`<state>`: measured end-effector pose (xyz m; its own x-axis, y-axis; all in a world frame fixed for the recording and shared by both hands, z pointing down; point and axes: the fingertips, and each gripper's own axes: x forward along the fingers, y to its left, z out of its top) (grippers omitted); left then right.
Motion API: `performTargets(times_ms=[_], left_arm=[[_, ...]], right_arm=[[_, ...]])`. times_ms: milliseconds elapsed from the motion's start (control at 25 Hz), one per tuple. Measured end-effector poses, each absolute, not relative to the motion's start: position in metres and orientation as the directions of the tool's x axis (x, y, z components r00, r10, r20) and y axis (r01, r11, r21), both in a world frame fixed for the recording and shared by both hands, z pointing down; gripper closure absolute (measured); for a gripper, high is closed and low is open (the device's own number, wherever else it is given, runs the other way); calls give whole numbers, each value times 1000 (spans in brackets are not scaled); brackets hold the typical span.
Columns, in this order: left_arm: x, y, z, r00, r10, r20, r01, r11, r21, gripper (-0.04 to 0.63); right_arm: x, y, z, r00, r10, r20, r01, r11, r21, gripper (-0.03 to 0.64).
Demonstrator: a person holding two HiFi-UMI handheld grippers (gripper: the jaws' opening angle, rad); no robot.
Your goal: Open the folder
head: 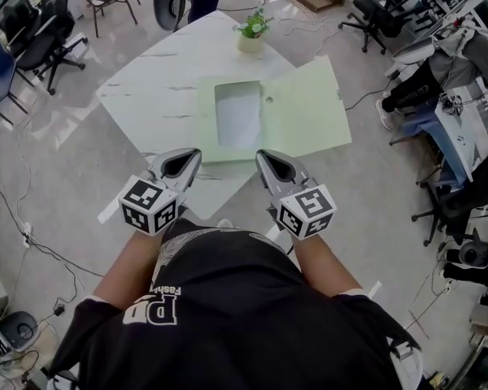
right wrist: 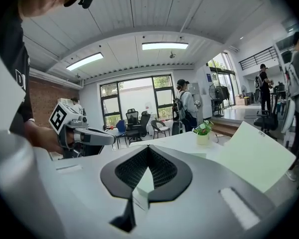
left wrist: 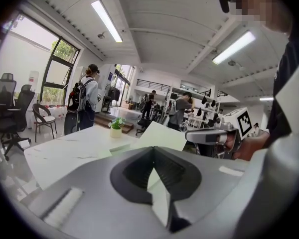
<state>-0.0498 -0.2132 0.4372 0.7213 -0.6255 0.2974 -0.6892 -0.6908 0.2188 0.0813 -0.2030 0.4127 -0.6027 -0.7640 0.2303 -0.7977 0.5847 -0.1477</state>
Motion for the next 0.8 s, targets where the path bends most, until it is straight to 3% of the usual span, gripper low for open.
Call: performTargets(times_ms=[800], left_arm=[[-54, -211, 417, 718, -648, 254, -693, -701, 170, 545]], right_arm=[[87, -205, 409, -579, -785, 221, -815, 562, -139, 618]])
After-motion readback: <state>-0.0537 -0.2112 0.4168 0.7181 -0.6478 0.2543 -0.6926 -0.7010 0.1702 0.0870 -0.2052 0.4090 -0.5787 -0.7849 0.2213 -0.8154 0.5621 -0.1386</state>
